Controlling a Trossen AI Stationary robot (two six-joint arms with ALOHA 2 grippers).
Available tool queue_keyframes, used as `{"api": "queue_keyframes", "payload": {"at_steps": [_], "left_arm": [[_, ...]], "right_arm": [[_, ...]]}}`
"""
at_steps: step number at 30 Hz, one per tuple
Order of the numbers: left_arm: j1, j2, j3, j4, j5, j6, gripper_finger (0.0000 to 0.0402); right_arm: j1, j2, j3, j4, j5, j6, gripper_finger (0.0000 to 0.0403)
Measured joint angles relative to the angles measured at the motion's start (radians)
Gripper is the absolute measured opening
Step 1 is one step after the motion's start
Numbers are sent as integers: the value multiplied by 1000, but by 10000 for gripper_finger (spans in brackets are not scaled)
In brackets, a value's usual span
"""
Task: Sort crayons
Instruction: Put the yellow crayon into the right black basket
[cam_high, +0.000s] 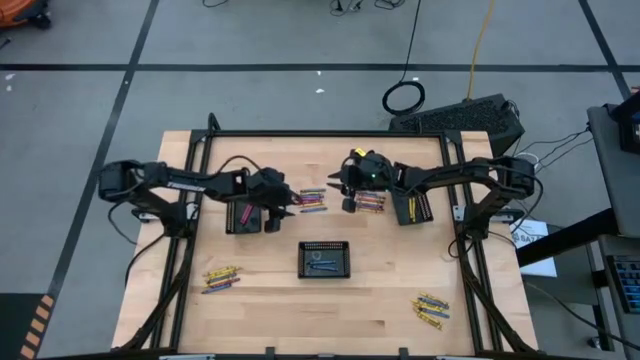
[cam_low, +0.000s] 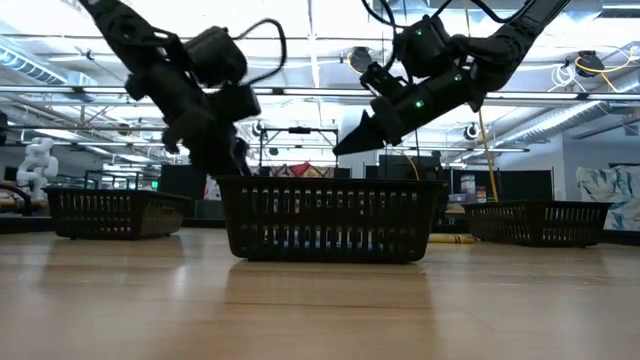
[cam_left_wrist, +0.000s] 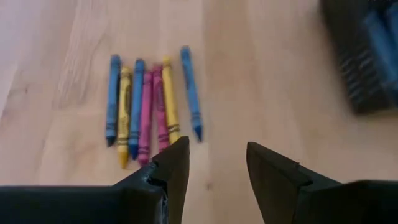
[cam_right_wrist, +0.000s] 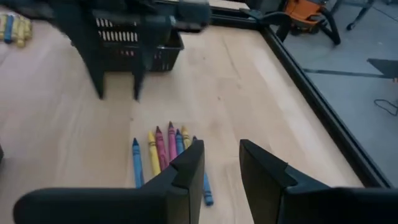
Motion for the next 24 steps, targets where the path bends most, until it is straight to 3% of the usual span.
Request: {"api": "queue_keyframes", "payload": {"at_steps": [4, 8, 20, 24], "left_arm": [[-2, 79, 30, -9, -23, 41, 164], [-10, 117, 32, -7, -80, -32, 164], [-29, 175, 31, 88, -75, -143, 164], [-29, 175, 31, 98, -122, -143, 164]], "right_arm": [[6, 4, 0, -27, 1, -8, 86], [11, 4, 0, -61, 2, -14, 86], [41, 4, -1, -75, 1, -47, 86], [57, 4, -1, -76, 0, -48, 86]]}}
